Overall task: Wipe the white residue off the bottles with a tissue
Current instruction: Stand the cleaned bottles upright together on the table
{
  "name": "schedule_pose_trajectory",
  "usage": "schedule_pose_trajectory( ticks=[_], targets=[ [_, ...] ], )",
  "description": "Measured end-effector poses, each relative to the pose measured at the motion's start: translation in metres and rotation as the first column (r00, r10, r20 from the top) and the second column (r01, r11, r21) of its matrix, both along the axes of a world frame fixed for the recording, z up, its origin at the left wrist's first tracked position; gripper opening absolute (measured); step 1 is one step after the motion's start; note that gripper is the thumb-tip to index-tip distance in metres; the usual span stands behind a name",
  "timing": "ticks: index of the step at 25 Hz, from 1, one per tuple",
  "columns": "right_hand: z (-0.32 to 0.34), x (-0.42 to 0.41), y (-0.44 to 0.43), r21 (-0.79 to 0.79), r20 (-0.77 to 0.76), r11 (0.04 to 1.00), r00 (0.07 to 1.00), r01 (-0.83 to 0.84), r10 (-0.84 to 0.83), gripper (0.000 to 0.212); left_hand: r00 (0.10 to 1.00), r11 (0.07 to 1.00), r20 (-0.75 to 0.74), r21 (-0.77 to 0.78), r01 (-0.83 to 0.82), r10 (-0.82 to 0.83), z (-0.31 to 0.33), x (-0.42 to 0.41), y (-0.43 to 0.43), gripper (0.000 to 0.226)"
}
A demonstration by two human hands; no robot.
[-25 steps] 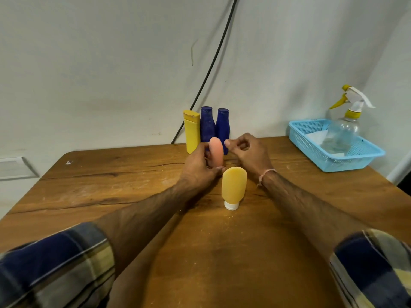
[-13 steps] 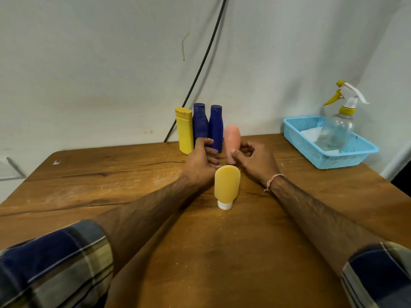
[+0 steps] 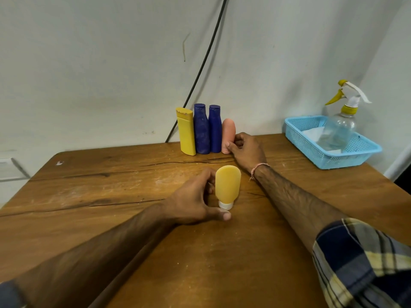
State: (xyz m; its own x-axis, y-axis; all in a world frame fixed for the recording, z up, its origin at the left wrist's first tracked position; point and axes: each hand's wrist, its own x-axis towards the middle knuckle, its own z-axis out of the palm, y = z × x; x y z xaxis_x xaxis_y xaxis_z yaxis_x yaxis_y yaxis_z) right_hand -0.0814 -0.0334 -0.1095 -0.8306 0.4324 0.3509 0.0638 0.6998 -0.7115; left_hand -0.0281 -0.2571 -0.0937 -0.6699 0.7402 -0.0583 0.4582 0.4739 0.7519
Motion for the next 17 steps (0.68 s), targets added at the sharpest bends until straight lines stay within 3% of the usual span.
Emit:
schedule_pose_trajectory(
  ticks=[2, 7, 10, 12, 15, 17],
  targets=[
    [0.0, 0.0, 0.003, 0.011, 0.003, 1.0, 1.0, 0.0, 0.0, 0.036, 0.997, 0.999, -0.071, 0.008, -0.043, 0.043, -0.005, 0.001, 0.007, 0.09],
    [0.003, -0.004, 0.006, 0.002, 0.049, 1.0, 0.999, -0.013, 0.013, 0.037, 0.989, 0.983, -0.012, 0.106, -0.148, 0.15, -0.006, 0.001, 0.011, 0.074],
    [0.006, 0.008, 0.001, -0.113, 0.051, 0.994, 0.999, 0.003, 0.003, 0.049, 0.971, 0.96, 0.006, 0.144, -0.239, 0.241, -0.003, -0.005, 0.022, 0.059],
    [0.007, 0.033, -0.003, -0.204, -0.044, 0.978, 0.998, 0.034, -0.043, 0.04, 0.958, 0.942, 0.012, 0.181, -0.282, 0.285, -0.001, -0.014, 0.034, 0.048],
    [0.008, 0.078, -0.008, -0.323, -0.058, 0.926, 0.981, -0.195, 0.187, 0.048, 0.962, 0.942, -0.005, 0.205, -0.267, 0.273, 0.001, -0.025, 0.054, 0.045],
    [0.008, 0.09, -0.005, -0.194, 0.042, 0.951, 0.966, -0.242, 0.254, 0.054, 0.969, 0.948, 0.002, 0.206, -0.244, 0.249, 0.001, -0.029, 0.065, 0.045]
  ],
)
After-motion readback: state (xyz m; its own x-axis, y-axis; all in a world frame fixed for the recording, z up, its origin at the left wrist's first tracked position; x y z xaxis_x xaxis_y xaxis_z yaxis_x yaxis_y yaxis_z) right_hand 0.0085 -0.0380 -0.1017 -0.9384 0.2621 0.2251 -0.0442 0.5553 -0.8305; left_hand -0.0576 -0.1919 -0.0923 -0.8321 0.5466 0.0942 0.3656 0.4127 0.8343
